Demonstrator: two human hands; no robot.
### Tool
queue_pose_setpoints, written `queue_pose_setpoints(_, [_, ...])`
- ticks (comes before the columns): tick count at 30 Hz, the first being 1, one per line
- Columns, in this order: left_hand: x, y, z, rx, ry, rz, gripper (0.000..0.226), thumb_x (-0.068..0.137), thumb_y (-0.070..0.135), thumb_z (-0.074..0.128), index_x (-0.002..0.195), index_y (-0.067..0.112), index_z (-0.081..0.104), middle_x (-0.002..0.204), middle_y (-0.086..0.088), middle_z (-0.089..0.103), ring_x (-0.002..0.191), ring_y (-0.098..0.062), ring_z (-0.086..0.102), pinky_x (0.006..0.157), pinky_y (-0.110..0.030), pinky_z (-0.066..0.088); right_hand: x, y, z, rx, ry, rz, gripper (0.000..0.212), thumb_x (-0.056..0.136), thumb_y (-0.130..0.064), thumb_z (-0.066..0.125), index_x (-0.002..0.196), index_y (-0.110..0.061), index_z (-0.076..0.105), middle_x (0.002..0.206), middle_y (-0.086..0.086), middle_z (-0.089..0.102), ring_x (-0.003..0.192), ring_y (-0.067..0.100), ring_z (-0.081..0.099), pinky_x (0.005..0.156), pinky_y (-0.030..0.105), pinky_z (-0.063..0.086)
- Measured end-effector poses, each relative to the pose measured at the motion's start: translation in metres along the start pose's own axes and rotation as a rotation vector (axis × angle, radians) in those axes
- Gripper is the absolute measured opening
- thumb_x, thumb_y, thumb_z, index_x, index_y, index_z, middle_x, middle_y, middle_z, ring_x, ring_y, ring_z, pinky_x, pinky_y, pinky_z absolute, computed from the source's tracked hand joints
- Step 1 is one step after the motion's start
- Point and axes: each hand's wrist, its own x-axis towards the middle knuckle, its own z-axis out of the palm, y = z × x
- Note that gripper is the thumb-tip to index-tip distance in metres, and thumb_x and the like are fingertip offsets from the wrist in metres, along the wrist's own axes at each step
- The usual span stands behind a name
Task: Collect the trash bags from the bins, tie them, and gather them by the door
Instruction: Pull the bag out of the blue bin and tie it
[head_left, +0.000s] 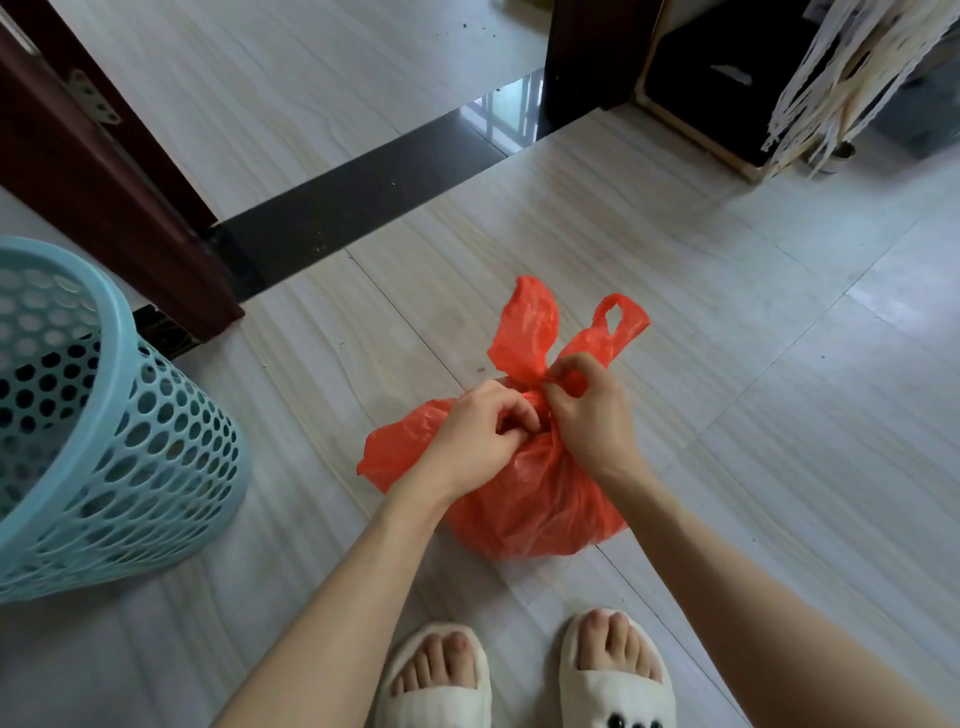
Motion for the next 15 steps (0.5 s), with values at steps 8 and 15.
queue_pose_setpoints(8, [0.003,-0.016,0.007,0.244,0.426,0.329,0.027,0.071,0.005,0.043,0.061,0.01,0.068,0.08,-0.006,0.055,0.074,-0.012,0.051,0.07,-0.034,0.048,-0.007,-0.005,-0.009,-0.27,-0.326,-0.19,0.027,0.089,-0.01,0.047,0.101,-0.012,0.071,0.103,0.009,0.071,0.095,0.022,0.062,0.076,0.022,0.038])
queue_pose_setpoints(15, [0.001,-0.022,0.015,0.295,0.601,0.309,0.022,0.076,0.008,0.053,0.073,0.017,0.072,0.091,0.002,0.041,0.077,-0.01,0.045,0.07,-0.03,0.043,0.005,-0.015,-0.01,-0.137,-0.476,0.103,0.029,0.086,-0.009,0.039,0.058,-0.006,0.049,0.058,0.003,0.044,0.059,0.016,0.039,0.06,0.031,0.03])
